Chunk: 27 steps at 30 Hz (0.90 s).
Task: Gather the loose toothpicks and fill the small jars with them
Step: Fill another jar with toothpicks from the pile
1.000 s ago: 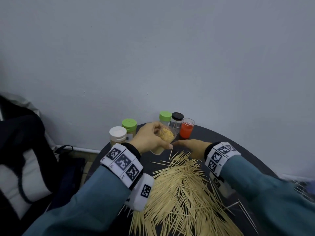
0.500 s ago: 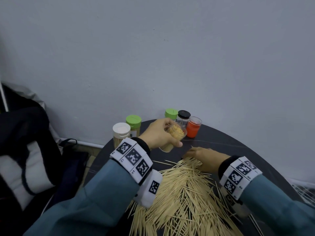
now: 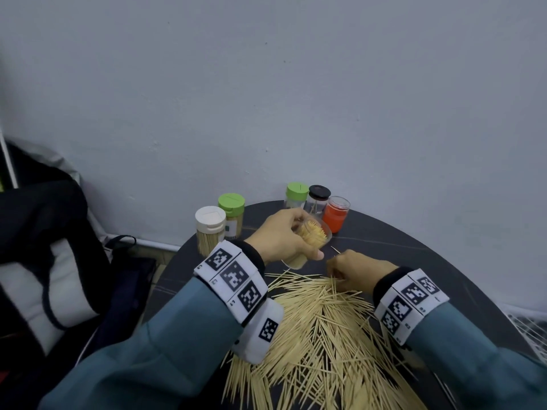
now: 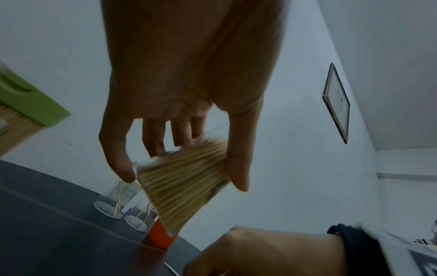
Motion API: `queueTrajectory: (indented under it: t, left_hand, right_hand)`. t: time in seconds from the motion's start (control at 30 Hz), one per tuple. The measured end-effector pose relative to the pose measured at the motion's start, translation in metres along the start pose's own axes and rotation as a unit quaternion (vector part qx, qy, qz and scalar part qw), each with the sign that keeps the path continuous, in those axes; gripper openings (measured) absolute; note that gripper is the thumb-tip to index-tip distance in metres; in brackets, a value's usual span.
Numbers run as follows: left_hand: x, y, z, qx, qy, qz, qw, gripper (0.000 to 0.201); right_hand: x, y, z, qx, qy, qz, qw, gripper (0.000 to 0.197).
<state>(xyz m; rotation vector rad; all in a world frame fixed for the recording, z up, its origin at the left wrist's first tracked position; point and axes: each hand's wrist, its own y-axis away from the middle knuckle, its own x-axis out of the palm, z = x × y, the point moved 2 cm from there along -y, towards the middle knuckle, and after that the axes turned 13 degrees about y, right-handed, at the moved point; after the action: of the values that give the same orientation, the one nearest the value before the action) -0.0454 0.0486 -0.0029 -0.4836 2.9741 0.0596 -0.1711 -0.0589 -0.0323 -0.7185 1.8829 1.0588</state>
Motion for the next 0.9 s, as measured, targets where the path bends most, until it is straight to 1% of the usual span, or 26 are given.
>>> queueTrajectory:
  t: [0.1, 0.2, 0.27, 0.33, 0.47, 0.6, 0.67, 0.73, 0.77, 0.8, 0.83, 0.9]
  left_hand:
    - [0.003, 0.000, 0.000, -0.003, -0.006, 0.002, 1.000, 0.062]
    - [0.003, 0.000, 0.001, -0.001, -0.010, 0.005, 1.000, 0.060]
    - [0.003, 0.000, 0.001, -0.001, -0.016, 0.004, 1.000, 0.060]
    - [0.003, 0.001, 0.001, 0.000, -0.022, 0.003, 1.000, 0.062]
    - [0.003, 0.002, 0.000, 0.004, -0.029, 0.002, 1.000, 0.061]
    - [0.005, 0.005, -0.001, -0.004, -0.023, 0.008, 1.000, 0.060]
    - [0.006, 0.008, -0.002, -0.007, -0.025, 0.016, 1.000, 0.058]
    - [0.007, 0.010, -0.003, -0.009, -0.029, 0.025, 0.999, 0.057]
    - [0.007, 0.011, -0.003, -0.009, -0.029, 0.031, 0.999, 0.057]
    - [0.007, 0.012, -0.003, -0.010, -0.029, 0.035, 0.999, 0.056]
    - [0.007, 0.013, -0.004, -0.010, -0.027, 0.038, 0.999, 0.056]
    - [0.007, 0.015, -0.004, -0.010, -0.018, 0.037, 0.999, 0.055]
  right_hand:
    - [0.002, 0.001, 0.001, 0.022, 0.001, 0.010, 1.000, 0.027]
    - [0.004, 0.002, -0.001, 0.024, -0.006, 0.005, 1.000, 0.031]
    - [0.004, 0.005, -0.002, 0.037, -0.022, -0.001, 0.999, 0.031]
    - [0.002, 0.008, -0.003, 0.052, -0.030, -0.017, 0.998, 0.028]
    - [0.003, 0.015, -0.008, 0.060, -0.042, -0.034, 0.997, 0.021]
    - [0.002, 0.022, -0.013, 0.060, -0.101, -0.065, 0.991, 0.008]
    - [0.000, 0.028, -0.014, 0.051, -0.115, -0.083, 0.989, 0.003]
    - [0.001, 0.031, -0.017, 0.044, -0.127, -0.100, 0.986, 0.019]
    - [0.002, 0.032, -0.018, 0.040, -0.144, -0.106, 0.983, 0.024]
    - [0.002, 0.033, -0.019, 0.035, -0.174, -0.114, 0.978, 0.025]
    - [0.001, 0.034, -0.019, 0.031, -0.208, -0.123, 0.970, 0.024]
    - [-0.002, 0.037, -0.019, 0.040, -0.278, -0.165, 0.946, 0.020]
